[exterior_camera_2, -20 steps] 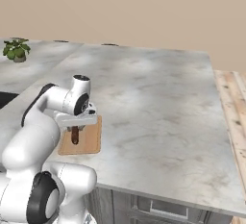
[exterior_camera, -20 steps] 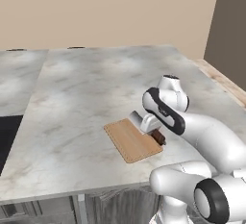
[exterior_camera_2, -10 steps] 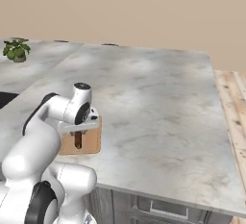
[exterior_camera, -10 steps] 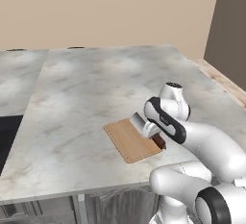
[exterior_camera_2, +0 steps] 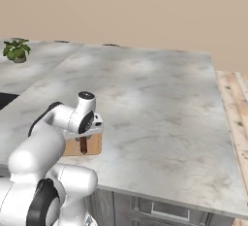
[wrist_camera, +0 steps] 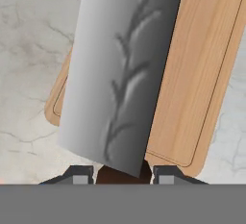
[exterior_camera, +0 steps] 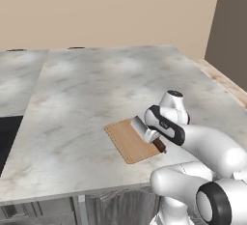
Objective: Pick up the knife from the drawer and place it on the cutting board. Then place the meat from the plate to the cutting board.
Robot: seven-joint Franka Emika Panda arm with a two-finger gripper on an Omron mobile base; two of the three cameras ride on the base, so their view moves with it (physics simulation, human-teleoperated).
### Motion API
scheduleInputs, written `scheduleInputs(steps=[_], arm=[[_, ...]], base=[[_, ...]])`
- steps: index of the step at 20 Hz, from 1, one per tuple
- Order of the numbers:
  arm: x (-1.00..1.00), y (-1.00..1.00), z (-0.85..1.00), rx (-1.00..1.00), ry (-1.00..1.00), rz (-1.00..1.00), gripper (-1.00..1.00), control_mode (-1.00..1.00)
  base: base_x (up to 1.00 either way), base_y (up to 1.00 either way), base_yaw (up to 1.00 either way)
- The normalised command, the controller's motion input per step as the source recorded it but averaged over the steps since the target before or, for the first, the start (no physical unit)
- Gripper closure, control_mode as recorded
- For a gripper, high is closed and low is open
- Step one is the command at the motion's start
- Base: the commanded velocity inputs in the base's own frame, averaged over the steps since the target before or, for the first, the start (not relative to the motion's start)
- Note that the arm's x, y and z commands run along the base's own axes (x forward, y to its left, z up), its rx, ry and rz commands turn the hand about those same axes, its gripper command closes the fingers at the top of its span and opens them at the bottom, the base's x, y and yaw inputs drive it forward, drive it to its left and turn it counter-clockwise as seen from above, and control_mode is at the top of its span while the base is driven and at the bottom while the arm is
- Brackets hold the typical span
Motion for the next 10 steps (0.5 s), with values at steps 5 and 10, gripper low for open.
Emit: scheduleInputs(steps=[5, 10], arm=[[0.39, -0.04, -0.17, 0.00, -0.01, 0.02, 1.00, -1.00], [0.38, 0.00, -0.02, 0.00, -0.03, 0.00, 1.00, -1.00]], base=[[0.00, 0.00, 0.00], [0.00, 0.00, 0.00]])
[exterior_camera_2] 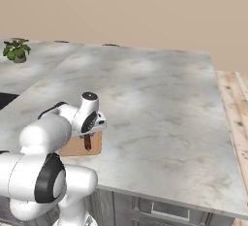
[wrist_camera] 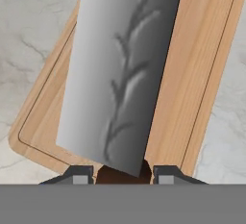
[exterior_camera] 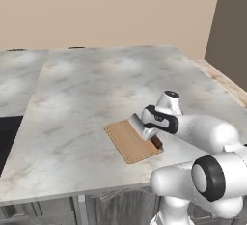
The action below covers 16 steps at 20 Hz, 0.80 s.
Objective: Pick up the knife from the drawer and place it on the cutting board. Then place the meat from the plate to the cutting board.
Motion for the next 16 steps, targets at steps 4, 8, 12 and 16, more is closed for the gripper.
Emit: scheduleInputs(steps=[4, 8, 12, 16], arm=[[0.38, 0.00, -0.09, 0.00, 0.00, 0.00, 1.00, -1.00], [0.15, 0.00, -0.18, 0.00, -0.01, 0.00, 1.00, -1.00], [0.06, 0.00, -0.23, 0.00, 0.00, 0.00, 1.00, -1.00], [0.00, 0.00, -0.25, 0.00, 0.00, 0.00, 1.00, -1.00]], base=[[0.00, 0.00, 0.00], [0.00, 0.00, 0.00], [0.00, 0.00, 0.00], [0.00, 0.00, 0.00]])
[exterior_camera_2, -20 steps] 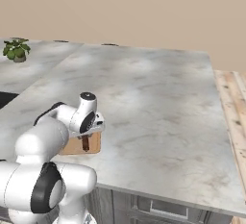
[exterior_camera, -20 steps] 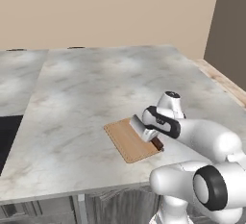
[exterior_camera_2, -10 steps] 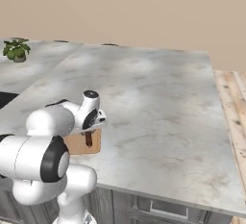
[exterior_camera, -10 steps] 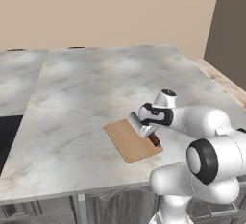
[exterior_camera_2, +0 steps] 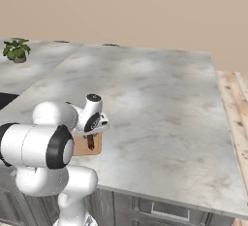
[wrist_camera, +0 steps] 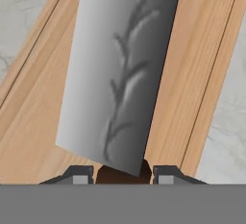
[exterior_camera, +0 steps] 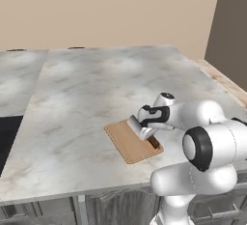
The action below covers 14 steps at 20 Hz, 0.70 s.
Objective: Pick up the knife from the drawer and place it on the cutting board. Then place the meat from the plate to the cutting board.
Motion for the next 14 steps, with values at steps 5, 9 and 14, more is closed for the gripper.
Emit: scheduleInputs(steps=[5, 9, 14], arm=[[0.04, 0.00, -0.29, 0.00, 0.00, 0.00, 1.00, -1.00], [0.26, 0.00, -0.30, 0.00, 0.00, 0.00, 1.00, -1.00], [0.35, 0.00, -0.33, 0.00, 0.00, 0.00, 1.00, -1.00]], base=[[0.00, 0.00, 0.00], [0.00, 0.00, 0.00], [0.00, 0.00, 0.00]])
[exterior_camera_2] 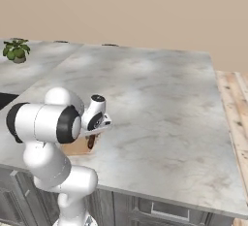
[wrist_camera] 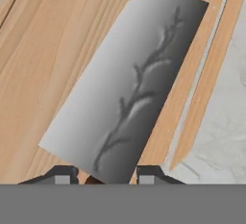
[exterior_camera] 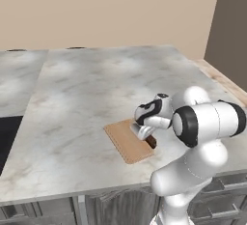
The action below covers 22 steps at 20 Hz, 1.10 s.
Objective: Pick up the knife from the drawer and place it on the cutting board. Then place the meat from the plate to the cutting board.
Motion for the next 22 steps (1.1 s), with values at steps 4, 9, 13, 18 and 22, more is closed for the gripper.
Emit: scheduleInputs(steps=[4, 9, 13, 18, 22], arm=[[0.16, 0.06, -0.44, 0.00, 0.00, 0.00, 1.00, -1.00], [0.26, 0.27, -0.47, -0.02, 0.00, 0.00, -1.00, -1.00], [0.01, 0.00, -0.13, 0.00, 0.00, 0.00, -1.00, -1.00], [0.00, 0.00, 0.01, 0.00, -0.06, 0.00, -1.00, -1.00], [-0.05, 0.00, 0.16, 0.00, -0.12, 0.00, -1.00, -1.00]], base=[[0.00, 0.00, 0.00], [0.00, 0.00, 0.00], [0.00, 0.00, 0.00], [0.00, 0.00, 0.00], [0.00, 0.00, 0.00]])
